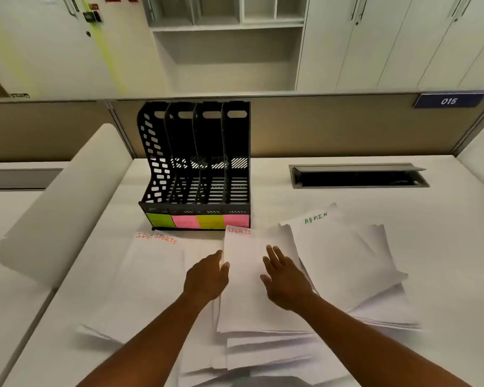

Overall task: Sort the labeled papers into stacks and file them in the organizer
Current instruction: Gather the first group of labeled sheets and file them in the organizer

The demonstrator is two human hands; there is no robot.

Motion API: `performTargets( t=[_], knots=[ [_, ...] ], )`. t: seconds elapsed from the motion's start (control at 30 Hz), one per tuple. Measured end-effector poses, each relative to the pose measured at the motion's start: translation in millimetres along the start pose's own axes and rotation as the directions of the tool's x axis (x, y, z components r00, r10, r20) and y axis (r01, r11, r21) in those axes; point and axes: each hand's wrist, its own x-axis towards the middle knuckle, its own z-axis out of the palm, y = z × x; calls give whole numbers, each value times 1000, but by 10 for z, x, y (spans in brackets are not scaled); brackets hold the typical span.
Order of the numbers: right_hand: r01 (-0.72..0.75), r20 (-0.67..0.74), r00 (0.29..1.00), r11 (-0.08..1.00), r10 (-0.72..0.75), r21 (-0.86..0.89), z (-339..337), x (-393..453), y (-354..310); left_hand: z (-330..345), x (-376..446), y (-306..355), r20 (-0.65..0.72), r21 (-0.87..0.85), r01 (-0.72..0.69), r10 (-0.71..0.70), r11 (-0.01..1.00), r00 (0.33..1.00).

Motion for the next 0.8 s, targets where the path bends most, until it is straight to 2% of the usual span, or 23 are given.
performTargets(
  t=[0.17,0.27,0.53,0.6,0.67,0.73,0.8],
  knots=[
    [4,145,989,1000,-1,-25,352,-42,58,242,-51,-88,72,-119,108,-100,987,992],
    [28,188,982,997,-13,-75,445,-48,41,293,-54,-72,34,-214,146,-142,966,989],
    [31,154,988,999,-23,-45,440,29,42,392,27,-65,-51,-327,176,-204,929,978],
    [11,43,999,998,-14,59,414,19,36,402,27,-53,-59,-356,158,-191,921,980],
    [-12,-173,984,983,44,184,380,14,40,410,7,-55,-67,-390,139,-178,910,982],
    [-45,-378,913,961,150,273,360,37,84,426,-39,-85,-69,-446,118,-166,887,984],
    [-125,-453,842,924,292,362,315,72,143,442,-90,-136,-72,-522,101,-161,847,984]
  ],
)
